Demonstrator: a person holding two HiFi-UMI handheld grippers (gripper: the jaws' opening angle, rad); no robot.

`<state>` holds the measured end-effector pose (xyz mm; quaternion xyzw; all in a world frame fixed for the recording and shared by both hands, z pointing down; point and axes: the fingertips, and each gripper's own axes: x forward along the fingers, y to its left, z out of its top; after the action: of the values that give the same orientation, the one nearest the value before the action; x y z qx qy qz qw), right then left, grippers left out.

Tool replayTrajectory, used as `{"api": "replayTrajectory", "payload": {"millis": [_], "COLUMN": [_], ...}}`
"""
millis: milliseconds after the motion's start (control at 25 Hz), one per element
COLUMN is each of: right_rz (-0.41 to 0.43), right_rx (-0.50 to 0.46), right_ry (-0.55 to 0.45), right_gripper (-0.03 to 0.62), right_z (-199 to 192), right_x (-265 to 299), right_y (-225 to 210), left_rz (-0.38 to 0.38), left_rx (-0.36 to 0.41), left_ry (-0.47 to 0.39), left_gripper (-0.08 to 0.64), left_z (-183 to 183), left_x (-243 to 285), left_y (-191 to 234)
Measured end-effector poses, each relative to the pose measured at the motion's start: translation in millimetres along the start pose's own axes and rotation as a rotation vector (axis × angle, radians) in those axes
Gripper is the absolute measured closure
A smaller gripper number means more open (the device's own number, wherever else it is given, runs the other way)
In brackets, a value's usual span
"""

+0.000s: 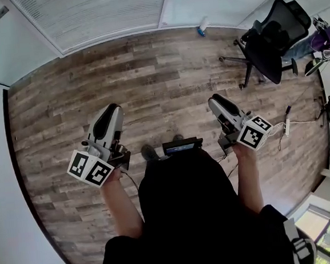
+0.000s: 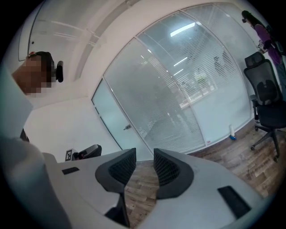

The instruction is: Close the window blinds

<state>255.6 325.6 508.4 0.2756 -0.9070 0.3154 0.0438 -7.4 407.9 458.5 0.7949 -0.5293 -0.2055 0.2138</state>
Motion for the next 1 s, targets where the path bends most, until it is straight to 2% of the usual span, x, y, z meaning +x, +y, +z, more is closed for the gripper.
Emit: {"api": "replayTrajectory", "payload": {"millis": [160,280,400,560,800,1000], "right_rz": [0.075,0.104,0.108,0.096,0.088,0.078], "right_rx": [-0.059,-0.089,-0.068,0.013,0.047,0.073], "right_ry": [-0.007,-0.019,-0.031,-0.042,-0.075,-0.083], "right_gripper": [0.462,0.462,0.462,0.463,0.465,0.468], "right_z": [8,14,15,4,4,-2], "right_x": [12,13,-5,-32,-56,-61], "right_y": [19,27,13,-20,-41,-51], "left_rz": [0.047,0.053,0.028,0.014,0.015,0.005], "left_rx": [0.024,0.035,0.052,0.079,0.113,0.110], "left_ry": [-0.058,-0.065,-0.033,0.016,0.074,0.124], "left_gripper": [0.494,0.494,0.493,0.494,0.494,0.494], "left_z": [8,8,-3,-17,-24,-37], "left_x": [-22,-24,-10,7,22,35], "left_y": [-1,-8,-35,-63,-84,-89]}}
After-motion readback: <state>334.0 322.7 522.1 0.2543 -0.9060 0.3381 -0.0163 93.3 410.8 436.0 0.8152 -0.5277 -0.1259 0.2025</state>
